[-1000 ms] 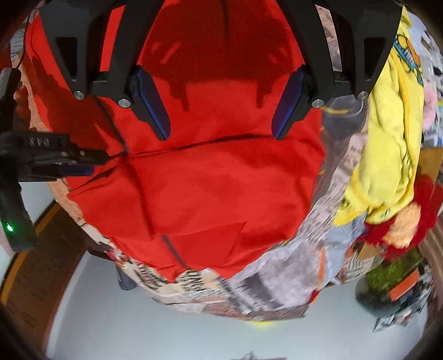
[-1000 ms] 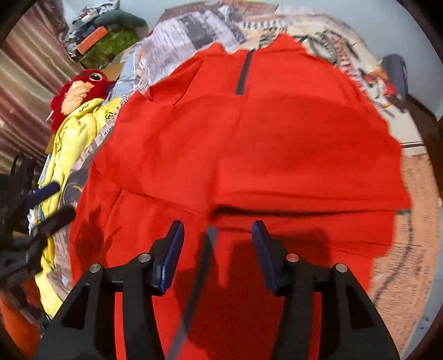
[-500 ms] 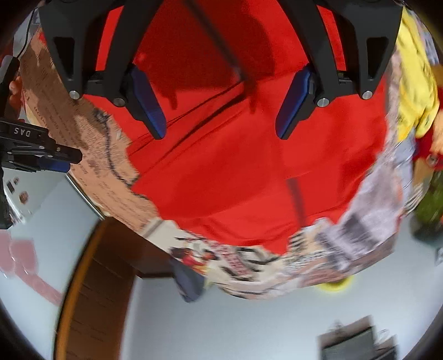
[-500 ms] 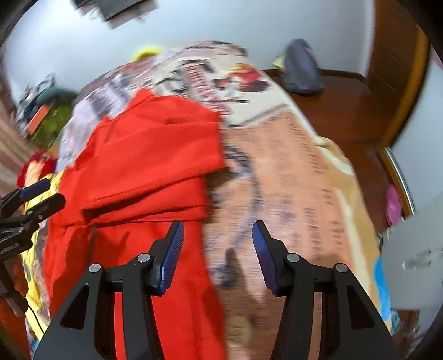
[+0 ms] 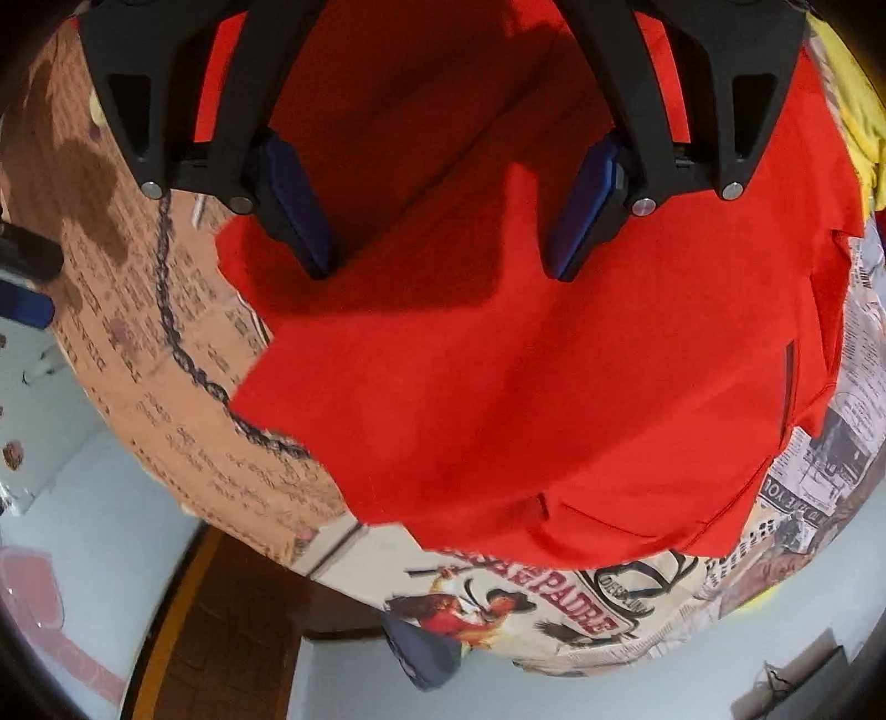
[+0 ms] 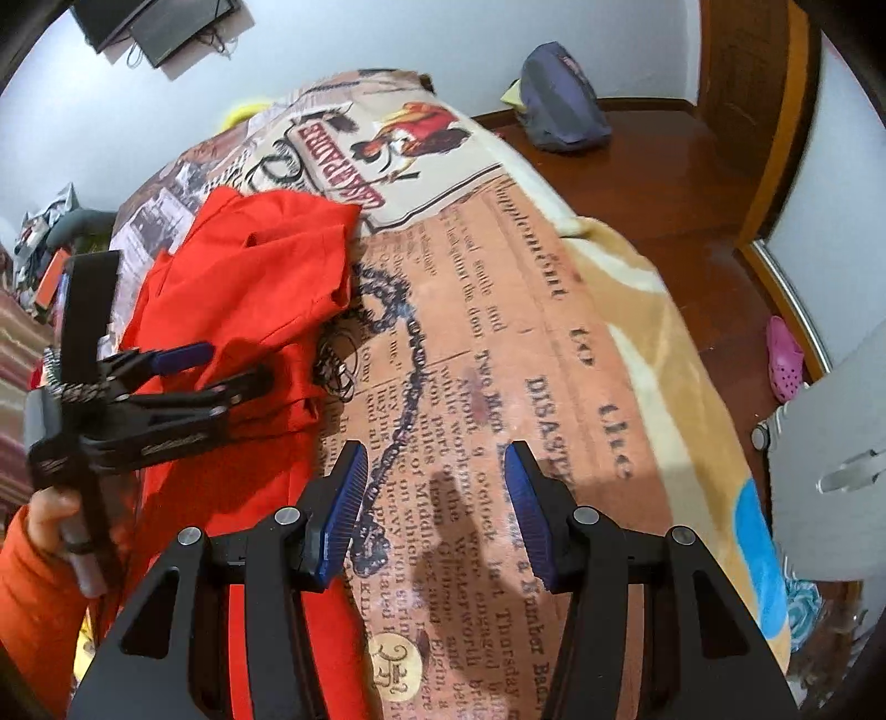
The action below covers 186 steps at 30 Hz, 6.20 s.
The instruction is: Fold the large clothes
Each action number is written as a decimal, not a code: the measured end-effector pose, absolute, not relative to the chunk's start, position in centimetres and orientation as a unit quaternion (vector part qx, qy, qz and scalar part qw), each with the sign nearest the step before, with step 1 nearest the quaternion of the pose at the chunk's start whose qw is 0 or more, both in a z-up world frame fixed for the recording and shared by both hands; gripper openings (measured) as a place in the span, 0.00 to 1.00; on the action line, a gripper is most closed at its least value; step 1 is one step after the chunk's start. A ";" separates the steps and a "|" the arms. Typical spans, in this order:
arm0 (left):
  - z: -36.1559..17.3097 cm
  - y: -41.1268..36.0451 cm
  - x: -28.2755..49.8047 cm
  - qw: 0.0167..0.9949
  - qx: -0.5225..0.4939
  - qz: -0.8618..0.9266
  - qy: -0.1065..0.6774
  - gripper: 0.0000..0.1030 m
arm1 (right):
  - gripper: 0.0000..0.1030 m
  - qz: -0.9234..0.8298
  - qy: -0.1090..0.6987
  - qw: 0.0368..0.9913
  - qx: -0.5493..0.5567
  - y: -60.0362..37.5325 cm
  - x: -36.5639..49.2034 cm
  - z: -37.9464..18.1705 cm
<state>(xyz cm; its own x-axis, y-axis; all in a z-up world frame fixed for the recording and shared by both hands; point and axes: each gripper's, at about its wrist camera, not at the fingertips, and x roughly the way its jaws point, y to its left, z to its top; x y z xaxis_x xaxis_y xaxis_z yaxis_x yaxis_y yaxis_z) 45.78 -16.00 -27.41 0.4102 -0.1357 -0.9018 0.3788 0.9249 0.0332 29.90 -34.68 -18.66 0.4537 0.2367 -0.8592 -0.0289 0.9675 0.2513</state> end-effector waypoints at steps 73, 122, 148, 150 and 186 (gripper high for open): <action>-17.8 20.4 41.4 0.900 -0.035 0.025 0.434 0.69 | 0.64 0.156 0.460 0.857 -0.170 -15.5 40.3 -15.1; -18.1 12.6 52.0 0.885 -0.068 -0.075 0.455 0.02 | 0.07 0.257 0.440 0.860 -0.019 -13.0 46.6 -13.5; -25.0 9.7 28.6 0.859 -0.047 -0.077 0.504 0.02 | 0.07 0.245 0.500 0.829 -0.062 -16.9 28.3 -18.6; -25.2 9.5 27.5 0.857 -0.041 -0.080 0.508 0.02 | 0.08 0.244 0.498 0.829 -0.066 -17.2 27.4 -18.7; -25.2 9.6 37.1 0.828 -0.092 -0.126 0.539 0.04 | 0.11 0.281 0.561 0.778 0.044 -15.7 33.5 -20.7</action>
